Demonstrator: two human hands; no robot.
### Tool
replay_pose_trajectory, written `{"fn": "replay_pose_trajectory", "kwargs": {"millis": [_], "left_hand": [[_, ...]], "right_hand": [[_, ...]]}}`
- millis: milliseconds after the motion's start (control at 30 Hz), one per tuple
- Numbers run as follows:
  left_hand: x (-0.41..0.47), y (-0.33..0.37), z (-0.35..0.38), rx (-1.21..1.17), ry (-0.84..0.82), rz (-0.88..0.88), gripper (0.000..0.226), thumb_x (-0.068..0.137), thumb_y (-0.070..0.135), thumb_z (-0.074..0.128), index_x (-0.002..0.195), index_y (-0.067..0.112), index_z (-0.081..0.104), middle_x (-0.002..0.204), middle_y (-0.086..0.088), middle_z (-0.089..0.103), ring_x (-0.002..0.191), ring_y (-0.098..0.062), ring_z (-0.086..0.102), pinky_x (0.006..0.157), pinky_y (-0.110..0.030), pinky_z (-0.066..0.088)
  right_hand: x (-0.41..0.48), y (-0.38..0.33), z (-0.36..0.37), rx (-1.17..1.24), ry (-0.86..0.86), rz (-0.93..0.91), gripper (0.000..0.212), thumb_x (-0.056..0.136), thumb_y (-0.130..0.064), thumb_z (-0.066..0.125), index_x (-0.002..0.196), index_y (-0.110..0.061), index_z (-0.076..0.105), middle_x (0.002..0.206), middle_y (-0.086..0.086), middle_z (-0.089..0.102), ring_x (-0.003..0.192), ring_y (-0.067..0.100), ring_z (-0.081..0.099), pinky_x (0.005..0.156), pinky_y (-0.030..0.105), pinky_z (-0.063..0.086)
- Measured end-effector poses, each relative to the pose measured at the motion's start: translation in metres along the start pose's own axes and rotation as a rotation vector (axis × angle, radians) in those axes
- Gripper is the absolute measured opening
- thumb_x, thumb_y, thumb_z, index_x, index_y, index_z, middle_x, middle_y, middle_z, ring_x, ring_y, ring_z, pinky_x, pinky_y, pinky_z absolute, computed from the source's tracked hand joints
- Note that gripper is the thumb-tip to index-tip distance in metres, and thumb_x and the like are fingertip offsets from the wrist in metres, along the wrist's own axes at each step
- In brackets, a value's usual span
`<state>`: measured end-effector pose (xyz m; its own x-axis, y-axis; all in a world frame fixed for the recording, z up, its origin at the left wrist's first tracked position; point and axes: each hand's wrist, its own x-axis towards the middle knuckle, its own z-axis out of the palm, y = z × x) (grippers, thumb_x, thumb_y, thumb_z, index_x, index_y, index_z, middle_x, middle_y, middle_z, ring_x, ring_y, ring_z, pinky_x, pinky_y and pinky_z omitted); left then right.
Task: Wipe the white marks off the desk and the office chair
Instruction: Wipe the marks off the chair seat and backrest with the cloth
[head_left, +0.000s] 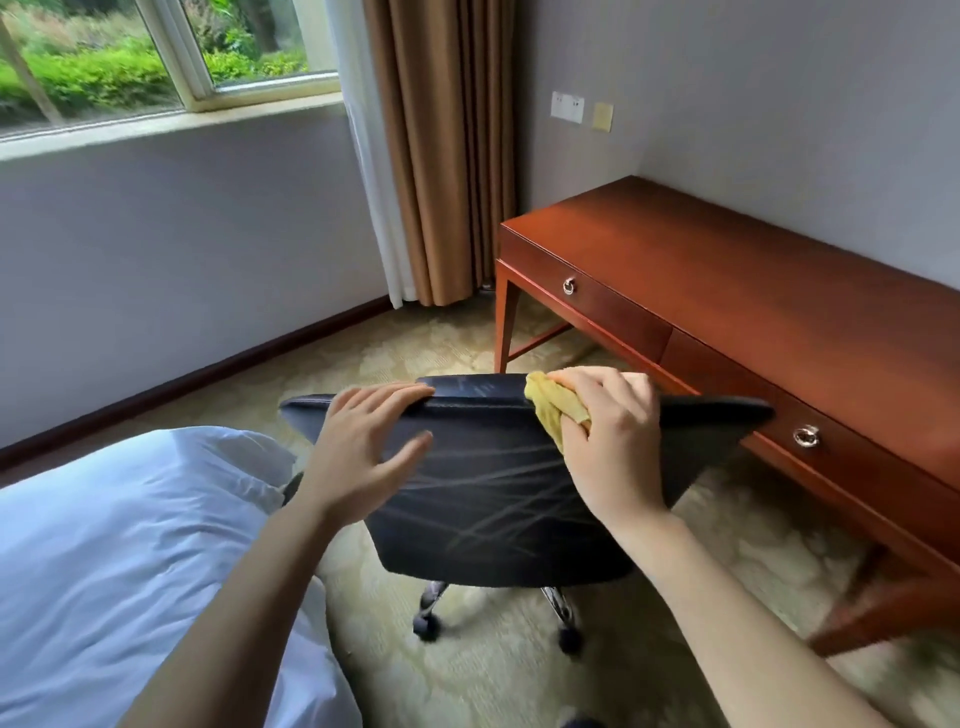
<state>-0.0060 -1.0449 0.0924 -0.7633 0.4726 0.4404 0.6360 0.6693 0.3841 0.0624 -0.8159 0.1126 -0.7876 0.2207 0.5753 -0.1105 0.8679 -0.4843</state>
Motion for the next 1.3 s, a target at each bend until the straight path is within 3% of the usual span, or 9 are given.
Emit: {"fn": "replay_pose_trajectory", "kwargs": {"millis": [100, 233, 433, 633, 800, 1033, 1133, 1200, 1300], "left_hand": [[0.007, -0.022, -0.004, -0.152, 0.137, -0.091, 0.038, 0.090, 0.046, 0.040, 0.106, 0.026, 0.070, 0.106, 0.019, 0.064, 0.102, 0.002, 0.055, 0.096, -0.018, 0.027], [0.017, -0.055, -0.013, -0.226, 0.217, -0.123, 0.034, 0.091, 0.041, 0.043, 0.093, 0.024, 0.072, 0.091, 0.026, 0.063, 0.093, 0.008, 0.055, 0.091, -0.033, 0.037], [0.029, -0.101, -0.028, -0.288, 0.228, -0.109, 0.024, 0.089, 0.034, 0.051, 0.089, 0.024, 0.072, 0.089, 0.014, 0.070, 0.089, -0.005, 0.060, 0.092, -0.044, 0.040], [0.052, -0.138, -0.032, -0.310, 0.273, -0.089, 0.029, 0.086, 0.030, 0.051, 0.079, 0.013, 0.074, 0.080, 0.008, 0.070, 0.082, -0.007, 0.060, 0.088, -0.042, 0.040], [0.069, -0.182, -0.036, -0.381, 0.273, 0.043, 0.028, 0.087, 0.029, 0.050, 0.076, 0.016, 0.072, 0.076, 0.018, 0.066, 0.081, -0.001, 0.057, 0.085, -0.036, 0.040], [0.080, -0.211, -0.023, -0.414, 0.387, 0.220, 0.030, 0.092, 0.029, 0.045, 0.082, 0.018, 0.070, 0.083, 0.014, 0.066, 0.087, -0.003, 0.057, 0.091, -0.041, 0.041], [0.065, -0.220, -0.022, -0.404, 0.333, 0.285, 0.025, 0.096, 0.023, 0.047, 0.105, 0.013, 0.069, 0.111, 0.001, 0.067, 0.113, -0.016, 0.055, 0.108, -0.044, 0.029], [0.054, -0.222, -0.022, -0.372, 0.222, 0.299, 0.034, 0.097, 0.024, 0.050, 0.130, 0.017, 0.055, 0.141, 0.000, 0.049, 0.139, -0.017, 0.032, 0.117, -0.041, 0.016], [0.010, -0.231, -0.022, -0.557, 0.078, 0.290, 0.048, 0.096, 0.025, 0.053, 0.142, 0.023, 0.040, 0.154, 0.004, 0.029, 0.143, -0.012, 0.019, 0.115, -0.030, 0.018]], "right_hand": [[0.001, -0.022, 0.018, -0.021, -0.041, -0.162, 0.036, 0.071, -0.003, 0.077, 0.105, -0.012, 0.070, 0.101, 0.002, 0.067, 0.090, 0.026, 0.055, 0.074, 0.041, 0.050], [0.015, -0.054, 0.042, 0.019, -0.206, -0.365, 0.032, 0.077, -0.021, 0.075, 0.109, -0.016, 0.069, 0.102, 0.000, 0.065, 0.089, 0.024, 0.056, 0.075, 0.039, 0.050], [0.046, -0.104, 0.082, 0.003, -0.390, -0.318, 0.032, 0.080, -0.032, 0.072, 0.109, -0.026, 0.061, 0.101, -0.007, 0.060, 0.091, 0.017, 0.050, 0.073, 0.034, 0.051], [0.078, -0.131, 0.105, 0.002, -0.454, -0.274, 0.024, 0.086, -0.042, 0.061, 0.107, -0.036, 0.052, 0.100, -0.016, 0.051, 0.094, 0.006, 0.042, 0.071, 0.019, 0.035], [0.077, -0.156, 0.135, -0.043, -0.342, -0.232, 0.025, 0.087, -0.044, 0.058, 0.111, -0.038, 0.053, 0.103, -0.021, 0.050, 0.096, 0.001, 0.039, 0.077, 0.014, 0.037], [0.043, -0.161, 0.161, -0.297, 0.053, -0.396, 0.039, 0.067, -0.014, 0.078, 0.106, -0.015, 0.071, 0.104, 0.001, 0.068, 0.089, 0.025, 0.060, 0.075, 0.039, 0.052], [0.004, -0.169, 0.186, -0.461, 0.243, -0.500, 0.032, 0.072, -0.002, 0.077, 0.103, -0.012, 0.073, 0.106, 0.005, 0.068, 0.089, 0.032, 0.060, 0.076, 0.044, 0.048], [-0.019, -0.174, 0.200, -0.431, 0.281, -0.474, 0.033, 0.070, 0.002, 0.078, 0.100, -0.010, 0.074, 0.105, 0.006, 0.068, 0.090, 0.033, 0.059, 0.077, 0.047, 0.048], [-0.059, -0.184, 0.229, -0.209, 0.307, -0.309, 0.033, 0.067, 0.003, 0.080, 0.098, -0.008, 0.074, 0.102, 0.006, 0.068, 0.093, 0.029, 0.058, 0.081, 0.043, 0.051]]}}
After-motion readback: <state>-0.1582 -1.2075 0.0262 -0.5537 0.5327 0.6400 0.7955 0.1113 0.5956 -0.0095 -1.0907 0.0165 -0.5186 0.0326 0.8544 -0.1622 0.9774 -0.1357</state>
